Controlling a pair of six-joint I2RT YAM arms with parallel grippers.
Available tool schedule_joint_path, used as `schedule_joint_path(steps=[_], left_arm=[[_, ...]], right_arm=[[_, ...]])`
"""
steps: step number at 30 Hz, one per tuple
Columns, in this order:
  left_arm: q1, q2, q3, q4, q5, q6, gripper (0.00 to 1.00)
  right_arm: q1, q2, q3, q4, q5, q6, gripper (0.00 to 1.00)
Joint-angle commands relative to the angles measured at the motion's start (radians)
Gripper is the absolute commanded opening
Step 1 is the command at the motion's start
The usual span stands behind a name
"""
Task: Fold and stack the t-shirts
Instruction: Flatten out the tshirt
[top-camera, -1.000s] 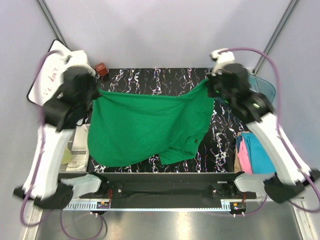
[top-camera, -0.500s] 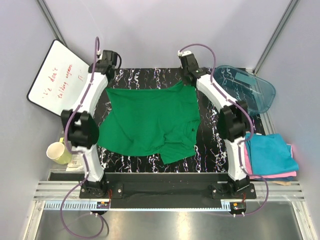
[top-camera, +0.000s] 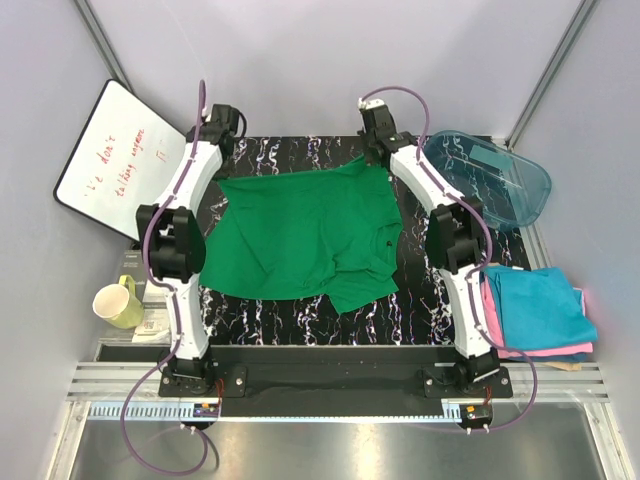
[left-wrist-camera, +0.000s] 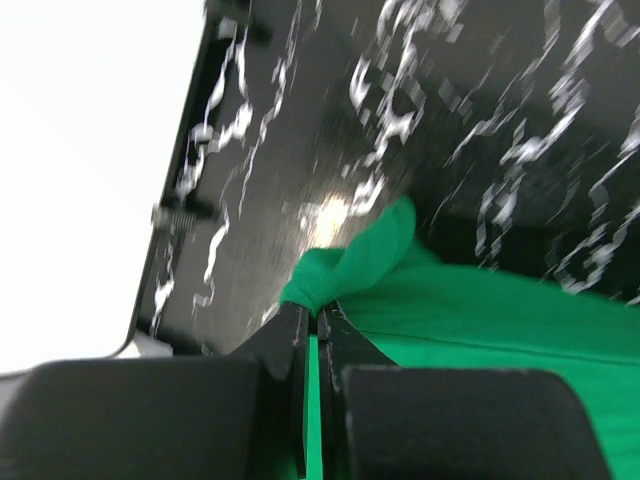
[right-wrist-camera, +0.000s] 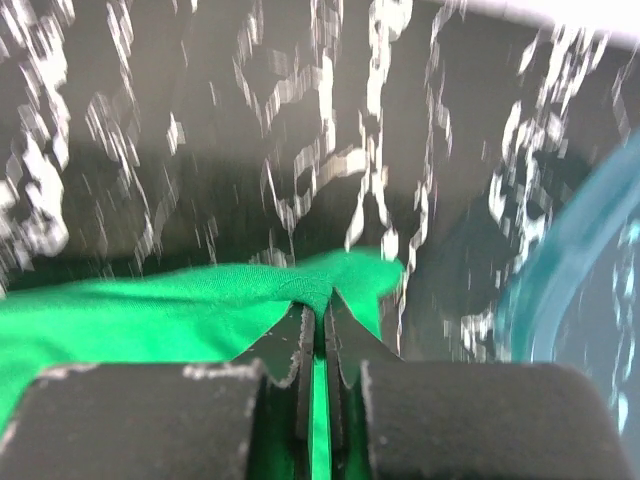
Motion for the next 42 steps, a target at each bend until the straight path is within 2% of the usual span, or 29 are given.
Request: schedule_joint_path(steps=[1,6,9,16,22,26,30,36,42], left_arm=[[0.01,-0.098,-0.089,-0.036,-0.026,-0.048,0.0],[0.01,-0.15,-0.145,-0.09,-0.035,-0.091,0.0],[0.01,-0.19,-0.139,-0.112,-0.035,-0.091,0.0],[0.001,-0.374,-0.046,-0.113,-0.012,-0.082,0.0],[-0.019,-0.622,-0.148,-0.066,0.012,-0.081,0.0],[-0.053,-0.73,-0.095,-0.056,0.026,-0.009,0.0],[-0.084,-0.851,-0.051,-0.052,0.04,0.01,0.0],[-0.113,-1.026,-0.07,-0.041,0.092,0.021,0.0],[-0.148,-1.146,-0.113,-0.041,0.094,0.053,0.0]], right_arm=[[-0.003,-0.182,-0.134,0.001,-0.021,0.052,0.0],[-0.003,-0.342,-0.321,-0.003,-0.061,0.075,0.0],[-0.003,-0.414,-0.375,-0.011,-0.02,0.071,0.0],[-0.003,-0.581,-0.315,-0.088,-0.027,0.066,0.0],[0.0,-0.817,-0.326,-0.13,-0.132,0.052,0.0],[0.017,-0.957,-0.3,-0.16,-0.185,0.045,0.0],[0.034,-1.028,-0.231,-0.158,-0.204,0.049,0.0],[0.04,-1.133,-0.164,-0.141,-0.245,0.094,0.0],[0.038,-1.176,-0.043,-0.233,-0.299,0.12,0.0]])
